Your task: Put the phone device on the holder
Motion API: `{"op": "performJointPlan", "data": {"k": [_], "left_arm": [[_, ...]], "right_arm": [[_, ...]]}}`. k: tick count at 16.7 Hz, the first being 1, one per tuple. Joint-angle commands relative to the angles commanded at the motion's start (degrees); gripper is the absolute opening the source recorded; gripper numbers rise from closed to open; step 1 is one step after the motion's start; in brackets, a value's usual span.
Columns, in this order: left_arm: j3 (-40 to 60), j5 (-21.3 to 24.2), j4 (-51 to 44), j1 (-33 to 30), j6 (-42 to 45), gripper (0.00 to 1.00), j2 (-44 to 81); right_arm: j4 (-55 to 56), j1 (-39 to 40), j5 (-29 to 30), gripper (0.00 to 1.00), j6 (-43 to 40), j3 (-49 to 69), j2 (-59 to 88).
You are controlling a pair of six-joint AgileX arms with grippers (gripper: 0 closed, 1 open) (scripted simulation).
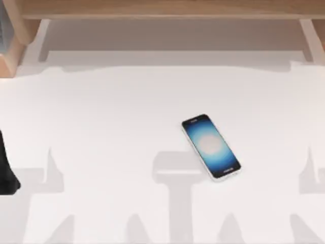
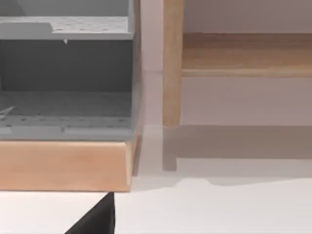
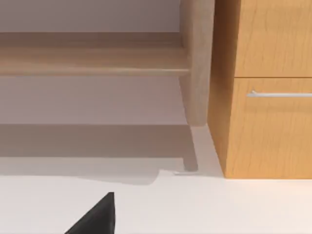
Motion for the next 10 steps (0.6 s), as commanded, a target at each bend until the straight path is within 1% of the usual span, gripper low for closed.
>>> {"op": "performJointPlan", "data": {"k": [3, 5, 7, 10], "left_arm": [[0.00, 0.00, 0.00, 0.00, 0.00, 1.00, 0.00], [0.00, 0.00, 0.00, 0.00, 0.00, 1.00, 0.00], [0.00, 0.00, 0.00, 0.00, 0.00, 1.00, 0.00], [0.00, 0.00, 0.00, 0.00, 0.00, 1.00, 0.00]], "right_arm": [[-0.40, 0.23, -0.03, 1.00, 0.06, 0.55, 0.57], [-2.42, 1.32, -0.13, 1.00, 0.37, 3.44, 3.54], [-5.84, 3.08, -0.20, 1.00, 0.90, 8.70, 8.94], [-13.08, 6.65, -0.21, 1.00, 1.96, 20.31, 21.52]]}}
